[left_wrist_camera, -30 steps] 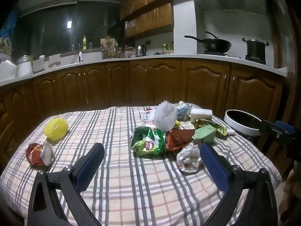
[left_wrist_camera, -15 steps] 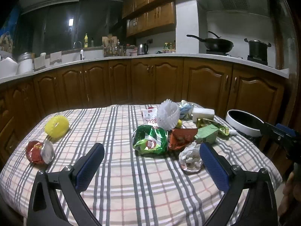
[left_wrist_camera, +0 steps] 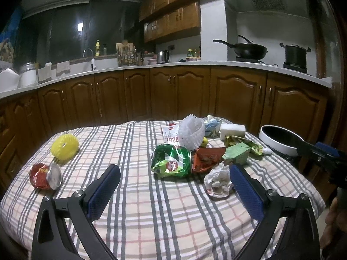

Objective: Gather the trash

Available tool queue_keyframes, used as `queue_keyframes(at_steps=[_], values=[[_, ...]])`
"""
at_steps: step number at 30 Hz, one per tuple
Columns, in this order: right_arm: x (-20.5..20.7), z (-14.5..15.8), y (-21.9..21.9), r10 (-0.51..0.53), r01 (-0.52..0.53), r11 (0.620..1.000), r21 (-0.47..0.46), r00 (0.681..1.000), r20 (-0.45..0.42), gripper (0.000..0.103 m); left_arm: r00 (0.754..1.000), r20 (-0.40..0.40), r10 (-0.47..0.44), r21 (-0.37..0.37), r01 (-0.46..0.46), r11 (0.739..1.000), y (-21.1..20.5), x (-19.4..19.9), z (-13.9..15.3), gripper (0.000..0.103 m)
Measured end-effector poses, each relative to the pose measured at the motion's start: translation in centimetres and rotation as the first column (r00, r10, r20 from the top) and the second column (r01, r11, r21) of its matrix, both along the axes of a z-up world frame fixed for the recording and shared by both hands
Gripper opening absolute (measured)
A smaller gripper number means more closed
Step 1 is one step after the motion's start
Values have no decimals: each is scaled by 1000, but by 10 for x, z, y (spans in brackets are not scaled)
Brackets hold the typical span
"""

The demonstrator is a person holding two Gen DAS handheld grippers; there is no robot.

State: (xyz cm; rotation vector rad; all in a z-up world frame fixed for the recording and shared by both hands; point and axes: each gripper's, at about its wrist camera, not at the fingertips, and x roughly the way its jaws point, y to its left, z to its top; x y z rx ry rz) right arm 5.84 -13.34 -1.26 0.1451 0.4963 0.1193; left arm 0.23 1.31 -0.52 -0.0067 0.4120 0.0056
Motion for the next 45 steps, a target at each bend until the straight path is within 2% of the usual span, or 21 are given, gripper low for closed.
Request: queue_keyframes(at_steps=[35, 45], values=[[2, -3, 4, 14, -14, 1000, 9, 1000, -9, 103, 1000, -13, -16, 0, 16, 1000, -3, 2, 1, 101], [10, -7, -3, 36, -35, 999, 36, 999, -27, 103, 998, -51, -46, -12, 46, 999, -5, 12, -4, 101]])
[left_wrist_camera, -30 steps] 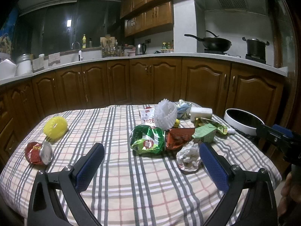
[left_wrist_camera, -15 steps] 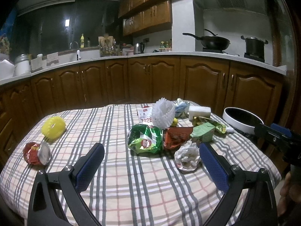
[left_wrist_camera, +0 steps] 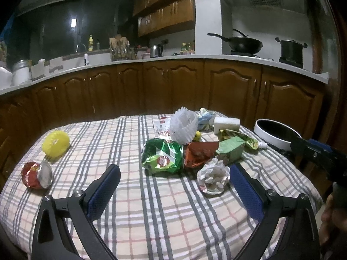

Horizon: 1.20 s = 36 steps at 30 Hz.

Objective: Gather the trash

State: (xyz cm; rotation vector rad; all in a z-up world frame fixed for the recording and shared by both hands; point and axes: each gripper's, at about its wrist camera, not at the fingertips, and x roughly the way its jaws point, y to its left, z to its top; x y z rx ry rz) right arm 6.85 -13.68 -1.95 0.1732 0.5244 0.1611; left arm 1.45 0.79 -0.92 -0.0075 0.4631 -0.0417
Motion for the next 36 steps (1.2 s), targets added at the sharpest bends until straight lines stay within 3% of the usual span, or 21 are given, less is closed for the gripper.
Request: queue_keyframes(at_steps=[9, 23, 28, 31, 35, 36], values=[[36, -18, -11, 94, -88, 994, 62, 991, -99, 102, 995, -93, -48, -5, 47, 999, -2, 29, -11, 95], [104, -51, -20, 192, -152, 973, 172, 951, -244, 72, 958, -253, -134, -82, 117, 990, -8, 101, -37, 79], [126, -61, -23, 212, -159, 967, 200, 936, -281, 67, 946, -277, -169, -83, 152, 985, -16, 123, -45, 75], [137, -66, -21, 232, -172, 962, 214, 925, -301, 68, 936, -295, -193, -78, 177, 981, -22, 134, -52, 66], [146, -70, -16, 251, -191, 958, 212, 917, -311, 69, 919, -310, -244, -88, 228, 970, -29, 142, -58, 25], [148, -71, -15, 256, -194, 957, 215, 915, -313, 69, 921, -306, -243, -76, 231, 970, -30, 143, -58, 21]])
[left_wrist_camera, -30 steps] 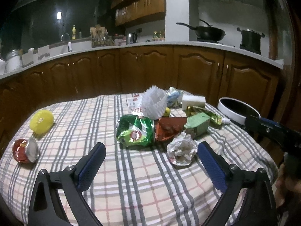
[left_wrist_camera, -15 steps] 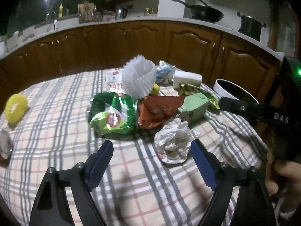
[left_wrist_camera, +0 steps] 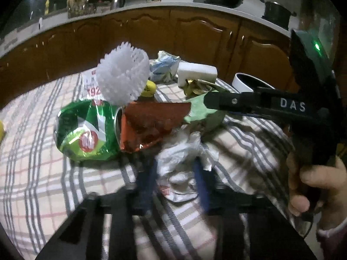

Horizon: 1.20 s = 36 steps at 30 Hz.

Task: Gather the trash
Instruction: 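Grasp the crumpled white paper with the left tool while the right tool grasps the green milk carton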

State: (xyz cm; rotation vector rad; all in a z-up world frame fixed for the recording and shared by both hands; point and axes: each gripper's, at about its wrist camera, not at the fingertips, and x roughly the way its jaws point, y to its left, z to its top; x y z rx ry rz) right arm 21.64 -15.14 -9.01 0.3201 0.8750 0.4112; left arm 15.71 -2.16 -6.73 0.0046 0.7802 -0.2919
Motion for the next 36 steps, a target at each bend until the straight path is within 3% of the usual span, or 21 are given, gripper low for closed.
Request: queue_keyframes(at_steps=[4, 7, 12, 16, 18, 21, 22, 23, 25, 28, 32, 34, 36], values=[[4, 0, 7, 15, -15, 1000, -23, 1000, 4, 66, 1000, 13, -5, -6, 5, 1000, 9, -2, 1, 15], [0, 2, 13, 32, -32, 998, -46, 999, 4, 42, 1000, 11, 14, -20, -14, 1000, 21, -7, 0, 13], [-18, 3, 7, 21, -20, 999, -39, 1000, 22, 29, 999, 19, 41, -54, -40, 998, 38, -22, 5, 11], [-33, 8, -3, 4, -3, 1000, -26, 1000, 19, 0, 997, 53, 51, -65, -47, 997, 42, -36, 15, 11], [-41, 8, -5, 25, -25, 1000, -1, 1000, 1, 0, 997, 67, 45, -62, -41, 997, 40, -43, 19, 11], [-47, 11, -1, 44, -43, 998, -36, 999, 20, 12, 997, 70, 34, -64, -30, 998, 40, -52, 23, 11], [-46, 11, 0, 54, -53, 997, -53, 998, 23, 24, 997, 69, 31, -62, -27, 998, 40, -54, 23, 11], [-43, 12, 1, 78, -76, 995, -72, 997, 27, 48, 997, 68, 28, -60, -24, 998, 40, -56, 23, 11], [-34, 14, 7, 147, -141, 984, -112, 988, 50, 76, 998, 64, 21, -56, -18, 998, 41, -53, 23, 11], [-11, 18, 20, 281, -259, 939, -227, 957, 73, 77, 998, 55, 26, -61, -23, 998, 45, -44, 23, 11], [21, 14, 38, 458, -428, 848, -313, 889, 25, 77, 999, 40, 33, -88, -30, 996, 48, -33, 23, 11], [32, 7, 44, 514, -489, 809, -328, 858, -11, 76, 999, 44, 31, -77, -27, 997, 46, -30, 23, 11], [39, 3, 44, 544, -530, 803, -272, 838, -25, 75, 999, 45, 26, -70, -23, 997, 44, -27, 23, 11]])
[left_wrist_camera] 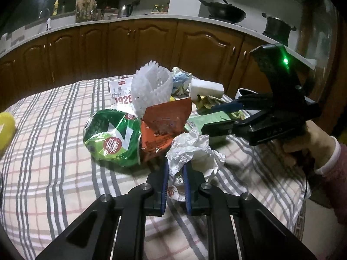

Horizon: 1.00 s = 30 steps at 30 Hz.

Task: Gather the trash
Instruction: 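Grasp the crumpled white paper with the left tool while the right tool grasps the green milk carton, then carry paper and carton to the black bin and open both tools over it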

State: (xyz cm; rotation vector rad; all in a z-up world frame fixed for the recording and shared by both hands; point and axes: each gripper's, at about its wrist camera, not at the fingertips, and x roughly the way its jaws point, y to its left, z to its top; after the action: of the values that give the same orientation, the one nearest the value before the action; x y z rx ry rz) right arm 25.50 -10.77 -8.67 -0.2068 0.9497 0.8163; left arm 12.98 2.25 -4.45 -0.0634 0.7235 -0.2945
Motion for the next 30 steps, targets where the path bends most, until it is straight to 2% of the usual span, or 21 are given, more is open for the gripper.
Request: queue_keyframes(at_steps=[1, 2, 3, 5, 8, 9, 12, 15, 16, 17, 19, 21, 22, 23, 27, 30], values=[[-1, -1, -1, 3, -3, 1000, 19, 1000, -20, 72, 1000, 0, -2, 2, 2, 1000, -1, 1, 0, 11], [-2, -2, -4, 7, -5, 999, 42, 999, -38, 64, 1000, 0, -4, 2, 4, 1000, -2, 2, 0, 11], [-3, -2, -7, 3, 0, 999, 55, 999, -45, 60, 1000, -1, -6, 1, 6, 1000, -3, 3, 0, 11], [-13, 0, -18, -34, 37, 996, 82, 999, -38, 44, 1000, -1, -8, 5, 8, 1000, -5, 5, 0, 11], [-26, 4, -25, -61, 66, 992, 105, 997, -55, 35, 1000, -4, -16, 2, 16, 1000, -6, 6, 0, 11], [-30, 4, -24, -53, 57, 994, 94, 997, -51, 35, 1000, -7, -16, -1, 16, 1000, -7, 5, 0, 11], [-33, 4, -17, -19, 20, 999, 48, 999, -36, 45, 1000, -1, -7, 4, 7, 1000, -6, 1, 2, 11], [-29, 4, -9, -8, 8, 1000, 12, 1000, -22, 46, 1000, 9, 5, 4, -5, 1000, -3, -5, 5, 11], [-27, 3, -5, 3, -3, 1000, -11, 1000, -13, 52, 1000, 10, 8, 4, -8, 1000, -2, -6, 6, 11], [-26, 0, 1, 15, -15, 999, -40, 1000, -3, 63, 1000, 11, 10, 4, -10, 1000, -2, -7, 7, 11], [-26, -7, 10, 38, -38, 997, -70, 999, -6, 69, 1000, 15, 15, 10, -15, 1000, -1, -8, 9, 11], [-25, -17, 17, 38, -38, 994, -101, 999, -10, 66, 1000, 19, 16, 11, -16, 1000, -1, -9, 10, 11], [-24, -20, 18, 24, -26, 995, -101, 1000, -17, 56, 1000, 20, 14, 11, -15, 1000, -2, -9, 11, 11], [-24, -21, 16, 10, -12, 996, -89, 1000, -24, 53, 1000, 22, 12, 10, -12, 1000, -2, -10, 12, 11], [-35, -12, -4, -76, 75, 997, -6, 997, -7, 53, 999, 32, -11, 11, 11, 1000, -10, -9, 15, 11], [-48, -1, -27, -173, 172, 984, 41, 985, 16, 52, 999, 34, -30, 5, 30, 1000, -22, -4, 17, 11]])
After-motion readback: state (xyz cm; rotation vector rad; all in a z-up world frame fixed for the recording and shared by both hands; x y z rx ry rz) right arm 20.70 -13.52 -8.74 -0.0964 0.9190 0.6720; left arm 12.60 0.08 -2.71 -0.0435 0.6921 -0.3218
